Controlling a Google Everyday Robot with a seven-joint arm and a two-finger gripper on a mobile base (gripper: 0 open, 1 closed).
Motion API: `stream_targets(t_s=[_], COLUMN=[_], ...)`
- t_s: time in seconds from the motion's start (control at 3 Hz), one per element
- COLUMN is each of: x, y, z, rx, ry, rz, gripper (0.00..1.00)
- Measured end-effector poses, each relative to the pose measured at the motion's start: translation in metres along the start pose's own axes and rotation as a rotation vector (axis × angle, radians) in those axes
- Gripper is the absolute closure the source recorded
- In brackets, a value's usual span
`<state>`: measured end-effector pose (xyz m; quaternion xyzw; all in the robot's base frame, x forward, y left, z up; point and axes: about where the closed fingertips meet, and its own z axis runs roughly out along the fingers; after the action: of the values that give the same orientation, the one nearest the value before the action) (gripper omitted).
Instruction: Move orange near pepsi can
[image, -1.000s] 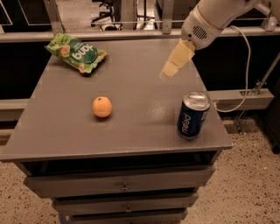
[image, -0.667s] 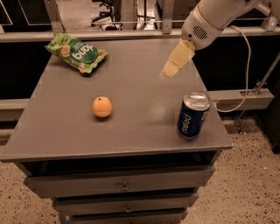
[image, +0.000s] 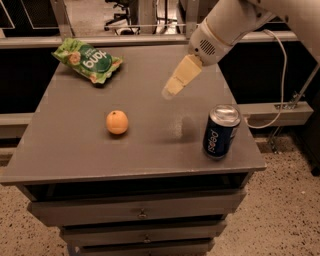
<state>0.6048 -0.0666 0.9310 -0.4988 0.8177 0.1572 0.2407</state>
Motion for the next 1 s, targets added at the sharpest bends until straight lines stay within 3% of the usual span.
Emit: stream_targets(t_s=[0.33, 1.0], x=[-0.012, -0.027], y=[0.020, 0.060], z=[0.026, 0.072], rx=[-0.024, -0.025], ry=[0.005, 0.033], rz=[0.002, -0.009], gripper=[0.00, 0.00])
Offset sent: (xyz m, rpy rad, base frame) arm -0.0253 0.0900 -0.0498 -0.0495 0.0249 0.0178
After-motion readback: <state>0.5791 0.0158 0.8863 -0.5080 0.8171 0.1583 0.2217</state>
